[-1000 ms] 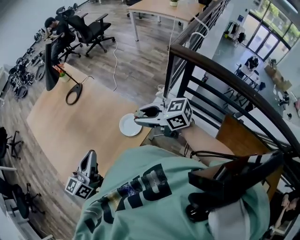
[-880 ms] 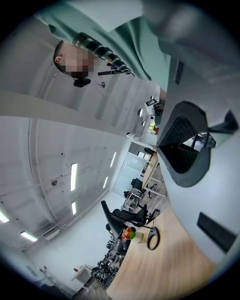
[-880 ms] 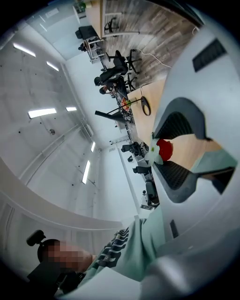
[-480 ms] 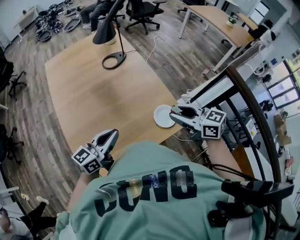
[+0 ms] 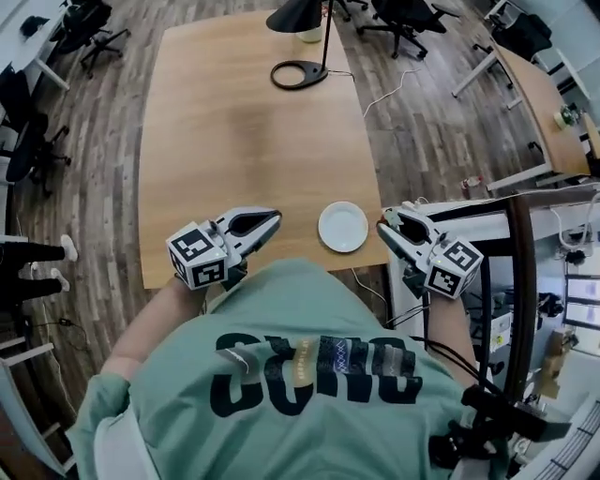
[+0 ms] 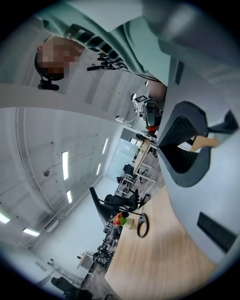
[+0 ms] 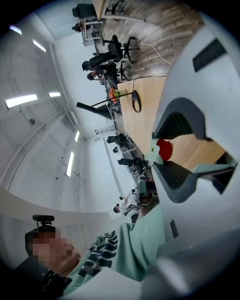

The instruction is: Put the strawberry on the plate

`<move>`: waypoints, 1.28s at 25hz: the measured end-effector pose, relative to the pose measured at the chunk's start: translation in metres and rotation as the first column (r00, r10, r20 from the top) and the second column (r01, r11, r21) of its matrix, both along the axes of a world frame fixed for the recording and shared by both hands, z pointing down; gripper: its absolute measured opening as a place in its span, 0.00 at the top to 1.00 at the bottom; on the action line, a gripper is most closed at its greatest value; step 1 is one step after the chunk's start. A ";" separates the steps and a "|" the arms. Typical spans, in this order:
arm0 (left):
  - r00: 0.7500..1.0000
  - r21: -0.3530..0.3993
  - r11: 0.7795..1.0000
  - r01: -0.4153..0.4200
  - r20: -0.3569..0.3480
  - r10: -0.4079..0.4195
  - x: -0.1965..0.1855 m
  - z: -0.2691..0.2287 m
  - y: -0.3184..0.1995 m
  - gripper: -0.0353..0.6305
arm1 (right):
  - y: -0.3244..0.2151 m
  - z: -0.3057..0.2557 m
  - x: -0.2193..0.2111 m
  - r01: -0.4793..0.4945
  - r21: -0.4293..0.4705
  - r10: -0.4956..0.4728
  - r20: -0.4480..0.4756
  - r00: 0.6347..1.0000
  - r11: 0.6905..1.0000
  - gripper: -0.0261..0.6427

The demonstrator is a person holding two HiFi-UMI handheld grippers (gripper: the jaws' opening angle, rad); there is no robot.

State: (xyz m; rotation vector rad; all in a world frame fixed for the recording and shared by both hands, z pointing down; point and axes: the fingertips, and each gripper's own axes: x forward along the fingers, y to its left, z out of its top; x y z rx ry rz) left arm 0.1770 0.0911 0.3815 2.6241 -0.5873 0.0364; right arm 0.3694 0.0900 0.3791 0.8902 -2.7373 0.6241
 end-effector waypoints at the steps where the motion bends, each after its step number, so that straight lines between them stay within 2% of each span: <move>1: 1.000 0.002 1.000 -0.006 0.008 0.006 0.010 -0.001 0.001 0.94 | -0.001 0.001 0.004 0.006 0.002 -0.006 0.001 1.000 1.000 0.76; 9: 0.985 -0.009 0.991 -0.135 0.106 0.135 0.060 0.001 -0.002 0.94 | 0.004 0.012 0.005 0.007 0.006 -0.007 0.025 1.000 1.000 0.76; 18: 0.958 -0.076 0.971 -0.227 0.159 0.237 0.094 0.035 -0.004 0.94 | -0.002 0.038 0.014 -0.028 -0.002 0.028 -0.021 0.999 1.000 0.76; 22: 0.953 -0.130 0.964 -0.231 0.167 0.251 0.102 0.066 0.001 0.94 | 0.000 0.068 0.010 -0.038 -0.045 0.038 -0.001 0.999 0.998 0.76; 29: 0.960 -0.220 0.956 -0.192 0.161 0.230 0.114 0.112 -0.009 0.94 | -0.004 0.123 -0.001 -0.021 -0.127 0.023 0.013 1.000 0.992 0.76; 32: 0.955 -0.240 0.952 -0.189 0.179 0.235 0.113 0.131 -0.014 0.94 | -0.009 0.141 -0.005 -0.025 -0.131 0.025 -0.004 1.000 0.991 0.76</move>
